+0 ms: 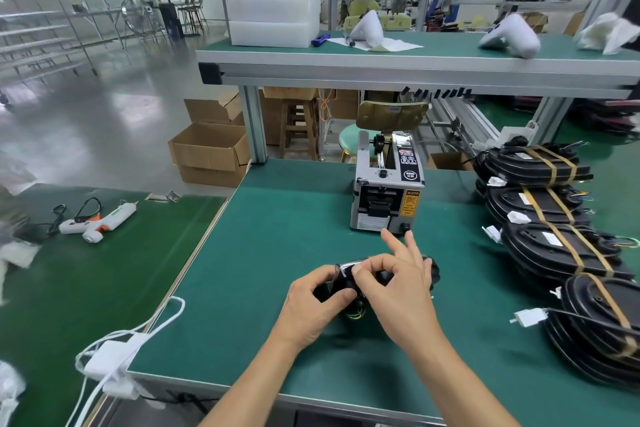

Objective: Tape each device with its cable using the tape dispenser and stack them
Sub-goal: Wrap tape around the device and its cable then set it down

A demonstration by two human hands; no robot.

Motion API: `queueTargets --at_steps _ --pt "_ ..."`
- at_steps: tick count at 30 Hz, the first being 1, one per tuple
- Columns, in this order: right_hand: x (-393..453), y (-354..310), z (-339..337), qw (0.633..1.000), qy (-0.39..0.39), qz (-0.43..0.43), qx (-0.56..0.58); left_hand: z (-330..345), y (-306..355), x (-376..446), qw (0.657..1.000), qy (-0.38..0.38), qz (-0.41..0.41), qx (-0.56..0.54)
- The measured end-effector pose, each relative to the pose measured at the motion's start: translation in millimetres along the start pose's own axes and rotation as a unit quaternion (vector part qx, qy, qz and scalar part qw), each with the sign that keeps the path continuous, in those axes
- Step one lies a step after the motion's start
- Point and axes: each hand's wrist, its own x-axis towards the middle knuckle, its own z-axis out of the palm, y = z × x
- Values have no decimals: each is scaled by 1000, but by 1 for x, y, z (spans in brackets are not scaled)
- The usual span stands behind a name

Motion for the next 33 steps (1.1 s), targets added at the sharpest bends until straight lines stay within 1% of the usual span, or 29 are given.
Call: queueTargets --at_steps 6,15,28,33 --pt "0 1 1 1000 1 -4 -13 0 0 0 1000 -2 0 -1" --pt "-3 0 8 999 27 -8 -30 -1 -4 0 1000 -5 7 -5" --pt "-7 -4 9 998 38 6 -42 1 -5 1 1000 -12 6 -13" --pt "-5 -1 15 996 82 3 -42 2 -6 0 1000 -14 15 -17"
